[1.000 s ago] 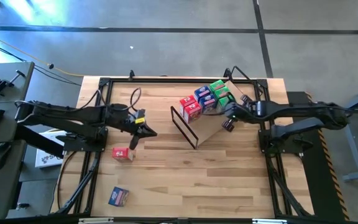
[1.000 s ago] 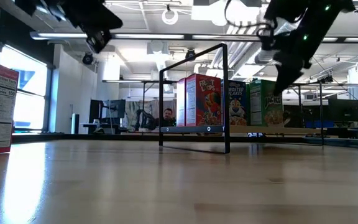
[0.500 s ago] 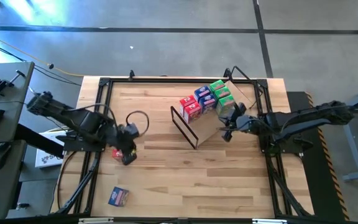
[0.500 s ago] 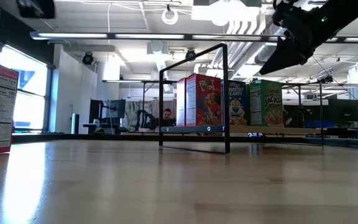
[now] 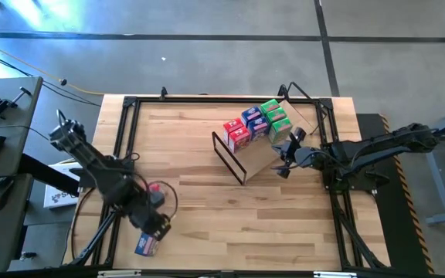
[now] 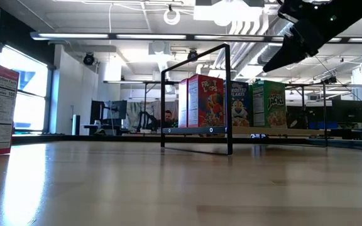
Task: Stack cereal on shelf
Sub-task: Put the blue cereal box on the shelf aligned with the other blue cereal boxes
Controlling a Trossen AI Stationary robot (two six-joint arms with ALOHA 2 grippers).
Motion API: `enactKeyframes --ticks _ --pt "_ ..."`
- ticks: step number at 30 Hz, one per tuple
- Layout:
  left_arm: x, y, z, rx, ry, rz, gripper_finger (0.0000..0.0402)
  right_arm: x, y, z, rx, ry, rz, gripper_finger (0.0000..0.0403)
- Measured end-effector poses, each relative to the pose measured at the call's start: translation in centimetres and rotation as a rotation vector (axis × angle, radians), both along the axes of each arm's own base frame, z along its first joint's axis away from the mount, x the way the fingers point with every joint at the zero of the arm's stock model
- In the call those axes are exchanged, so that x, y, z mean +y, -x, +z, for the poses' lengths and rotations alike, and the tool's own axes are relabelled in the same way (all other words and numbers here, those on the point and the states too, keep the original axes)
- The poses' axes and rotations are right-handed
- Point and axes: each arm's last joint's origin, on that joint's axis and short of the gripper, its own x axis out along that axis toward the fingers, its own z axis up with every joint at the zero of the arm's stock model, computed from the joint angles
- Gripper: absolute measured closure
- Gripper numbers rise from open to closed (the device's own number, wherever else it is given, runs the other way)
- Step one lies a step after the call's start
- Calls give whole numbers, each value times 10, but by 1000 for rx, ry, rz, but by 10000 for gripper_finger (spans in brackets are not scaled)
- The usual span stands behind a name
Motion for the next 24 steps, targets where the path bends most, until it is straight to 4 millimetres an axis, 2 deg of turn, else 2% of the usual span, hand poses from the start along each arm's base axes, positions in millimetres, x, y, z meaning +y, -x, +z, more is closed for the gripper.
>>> enactKeyframes --ticks 6,13,18,24 --pt "-22 -10 -13 71 8 34 246 0 0 0 13 20 13 403" --pt "-36 -1 -17 145 7 150 161 1 0 0 19 12 39 403" --pt "-48 10 -19 182 2 217 133 1 0 0 20 4 50 403" --pt "-64 7 -36 203 -21 225 128 1 -1 0 20 0 53 403"
